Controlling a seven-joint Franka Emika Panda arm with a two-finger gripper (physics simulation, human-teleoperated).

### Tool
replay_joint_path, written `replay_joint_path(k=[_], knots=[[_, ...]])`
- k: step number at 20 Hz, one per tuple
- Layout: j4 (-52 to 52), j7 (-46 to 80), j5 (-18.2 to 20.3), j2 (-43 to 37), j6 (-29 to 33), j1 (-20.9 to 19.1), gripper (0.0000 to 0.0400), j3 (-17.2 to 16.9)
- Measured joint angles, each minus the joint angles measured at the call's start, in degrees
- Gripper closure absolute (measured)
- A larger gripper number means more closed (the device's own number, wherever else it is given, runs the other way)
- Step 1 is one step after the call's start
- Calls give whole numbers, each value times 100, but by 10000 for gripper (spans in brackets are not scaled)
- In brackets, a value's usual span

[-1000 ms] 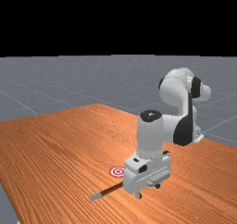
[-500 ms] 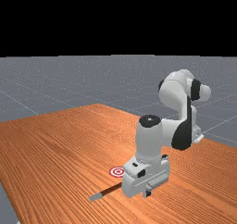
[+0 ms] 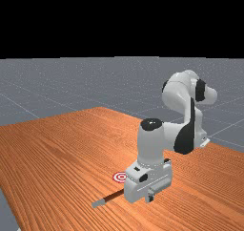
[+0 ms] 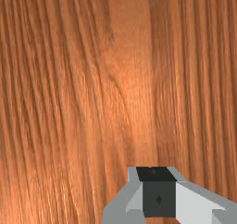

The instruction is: Pick up the pen and put it to the marker

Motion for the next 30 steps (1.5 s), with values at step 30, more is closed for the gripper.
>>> replay_joint_path(k=[30], knots=[[-278,-38,-21,-106,174,-70,400,-35]])
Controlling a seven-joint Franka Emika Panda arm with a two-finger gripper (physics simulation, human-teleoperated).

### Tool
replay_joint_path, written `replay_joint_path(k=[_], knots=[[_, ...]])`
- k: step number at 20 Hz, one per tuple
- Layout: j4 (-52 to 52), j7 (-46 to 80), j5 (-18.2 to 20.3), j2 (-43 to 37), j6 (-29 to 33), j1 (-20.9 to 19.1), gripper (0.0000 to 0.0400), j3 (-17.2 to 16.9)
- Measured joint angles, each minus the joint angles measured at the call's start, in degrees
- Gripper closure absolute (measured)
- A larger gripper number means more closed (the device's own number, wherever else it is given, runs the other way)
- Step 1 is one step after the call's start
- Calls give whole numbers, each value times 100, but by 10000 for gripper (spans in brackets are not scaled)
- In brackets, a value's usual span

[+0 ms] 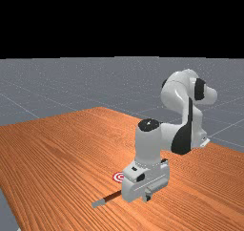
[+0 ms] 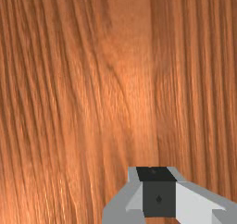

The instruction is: Pick up the pen and put it to the marker

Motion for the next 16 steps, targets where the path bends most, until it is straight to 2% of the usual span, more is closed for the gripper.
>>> replay_joint_path(k=[3,5,7,12,13,14,16], knots=[[72,-76,-2,34,-62,-22,400,10],[534,-71,23,269,-347,-21,400,14],[666,-46,-20,348,-358,1,400,-28],[425,-279,-25,245,-211,-77,400,16],[611,-200,26,330,-417,-101,400,15],[265,-247,-4,159,-148,-130,400,2],[235,-285,18,133,-201,-194,400,2]])
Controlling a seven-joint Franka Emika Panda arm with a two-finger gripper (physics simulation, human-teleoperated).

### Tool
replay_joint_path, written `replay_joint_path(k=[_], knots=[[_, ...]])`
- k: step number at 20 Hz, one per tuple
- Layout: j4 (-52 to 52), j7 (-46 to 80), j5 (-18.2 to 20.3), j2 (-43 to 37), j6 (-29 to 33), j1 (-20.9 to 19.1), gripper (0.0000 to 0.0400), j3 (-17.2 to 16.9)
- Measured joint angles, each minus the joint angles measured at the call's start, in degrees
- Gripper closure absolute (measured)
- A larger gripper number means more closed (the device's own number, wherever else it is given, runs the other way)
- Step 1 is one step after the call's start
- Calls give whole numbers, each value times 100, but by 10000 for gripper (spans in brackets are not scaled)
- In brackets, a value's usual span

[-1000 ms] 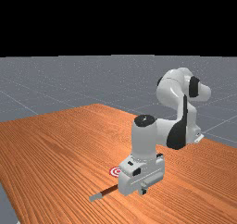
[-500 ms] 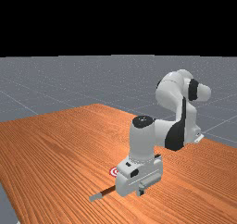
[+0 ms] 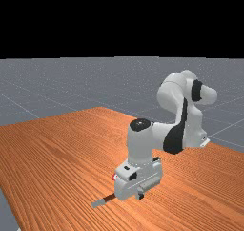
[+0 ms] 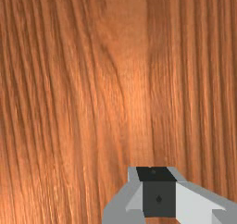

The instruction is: Pick up the pen and put it to the marker

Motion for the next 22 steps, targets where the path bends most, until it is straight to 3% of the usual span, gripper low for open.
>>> replay_joint_path(k=[9,13,16,17,18,19,22], knots=[[-440,140,-4,-283,207,8,400,-32],[433,730,50,176,-193,230,400,-85],[425,394,-9,188,-188,276,400,-15],[214,193,190,161,174,133,400,181],[-300,650,-178,-26,869,386,400,-171],[702,824,54,480,-78,358,400,-63],[981,530,-70,801,-113,406,400,-80]])
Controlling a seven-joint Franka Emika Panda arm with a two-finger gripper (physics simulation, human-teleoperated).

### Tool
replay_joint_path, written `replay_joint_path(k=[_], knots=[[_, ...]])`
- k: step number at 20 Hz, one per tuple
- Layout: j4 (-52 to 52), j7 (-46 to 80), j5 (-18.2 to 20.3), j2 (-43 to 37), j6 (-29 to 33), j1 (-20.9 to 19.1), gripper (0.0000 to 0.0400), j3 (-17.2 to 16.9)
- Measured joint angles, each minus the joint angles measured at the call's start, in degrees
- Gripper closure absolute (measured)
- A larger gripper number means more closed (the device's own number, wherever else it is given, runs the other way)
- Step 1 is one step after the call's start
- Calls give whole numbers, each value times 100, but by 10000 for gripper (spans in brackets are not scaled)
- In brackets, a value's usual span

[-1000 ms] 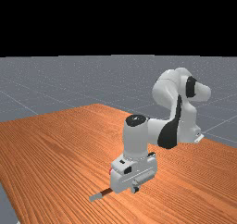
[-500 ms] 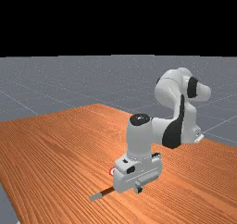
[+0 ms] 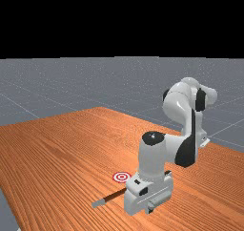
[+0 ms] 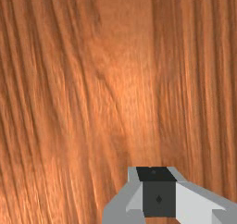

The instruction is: Pick up the pen and put it to the marker

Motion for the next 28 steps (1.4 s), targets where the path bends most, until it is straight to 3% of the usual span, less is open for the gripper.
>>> replay_joint_path(k=[1,2,3,11,12,13,14,16,17,18,19,20,24,25,26,27,28], knots=[[-5,0,0,10,-1,2,400,0],[429,113,-221,300,-301,126,400,-227],[-87,-23,-49,55,86,-23,400,-54],[-88,-23,-50,57,86,-31,400,-57],[-348,-250,-86,-74,218,-76,400,-28],[-989,-72,-114,-385,748,-102,400,-101],[-878,-320,-80,-355,483,-209,400,-43],[-1116,-248,-173,-497,517,-266,400,-189],[-507,-484,-12,-207,-23,-417,400,-49],[-1333,-404,-71,-610,666,-434,400,-105],[-503,-606,3,-216,-111,-532,400,-53],[-1472,-521,-59,-689,680,-549,400,-109],[-2100,-1381,-165,-1021,991,-942,400,-58],[-2256,-1390,190,-1083,1125,-1193,400,147],[-2323,-1462,205,-1119,1160,-1269,400,150],[-2375,-1513,206,-1149,1185,-1327,400,139],[-2749,-1233,-75,-1326,1655,-1171,400,-144]])
